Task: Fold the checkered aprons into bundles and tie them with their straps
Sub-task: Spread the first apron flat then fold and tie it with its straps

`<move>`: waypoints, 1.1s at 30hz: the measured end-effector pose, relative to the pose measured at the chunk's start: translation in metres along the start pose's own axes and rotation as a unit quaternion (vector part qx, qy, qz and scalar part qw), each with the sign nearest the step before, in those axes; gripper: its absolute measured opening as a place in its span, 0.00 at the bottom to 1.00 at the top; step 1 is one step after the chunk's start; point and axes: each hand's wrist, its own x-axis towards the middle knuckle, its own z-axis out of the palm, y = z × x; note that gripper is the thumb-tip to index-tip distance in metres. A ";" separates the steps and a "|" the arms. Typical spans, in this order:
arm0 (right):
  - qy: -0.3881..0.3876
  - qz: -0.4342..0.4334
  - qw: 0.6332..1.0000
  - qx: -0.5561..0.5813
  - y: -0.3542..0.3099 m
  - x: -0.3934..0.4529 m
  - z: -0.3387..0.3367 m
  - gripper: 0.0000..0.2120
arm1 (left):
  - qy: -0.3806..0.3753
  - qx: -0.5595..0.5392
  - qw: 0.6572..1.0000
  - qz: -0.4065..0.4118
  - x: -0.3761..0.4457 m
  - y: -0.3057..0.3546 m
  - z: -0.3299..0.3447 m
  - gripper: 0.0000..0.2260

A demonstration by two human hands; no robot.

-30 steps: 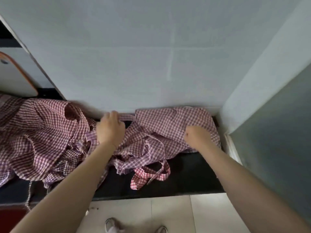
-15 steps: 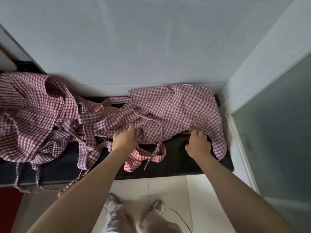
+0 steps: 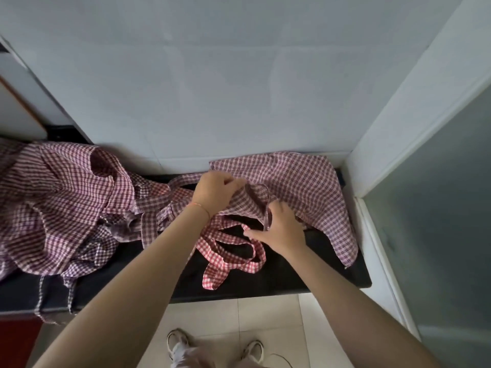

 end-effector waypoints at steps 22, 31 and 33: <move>0.079 0.063 0.980 0.170 -0.025 0.040 -0.130 0.11 | 0.103 0.170 0.963 0.183 -0.030 0.037 -0.012 0.18; 0.054 0.043 0.983 0.170 -0.036 0.044 -0.157 0.13 | 0.132 0.268 0.940 0.163 -0.049 0.055 0.051 0.30; 0.040 0.042 0.982 0.178 -0.035 0.043 -0.158 0.12 | 0.117 0.256 0.951 0.126 -0.045 0.057 0.050 0.23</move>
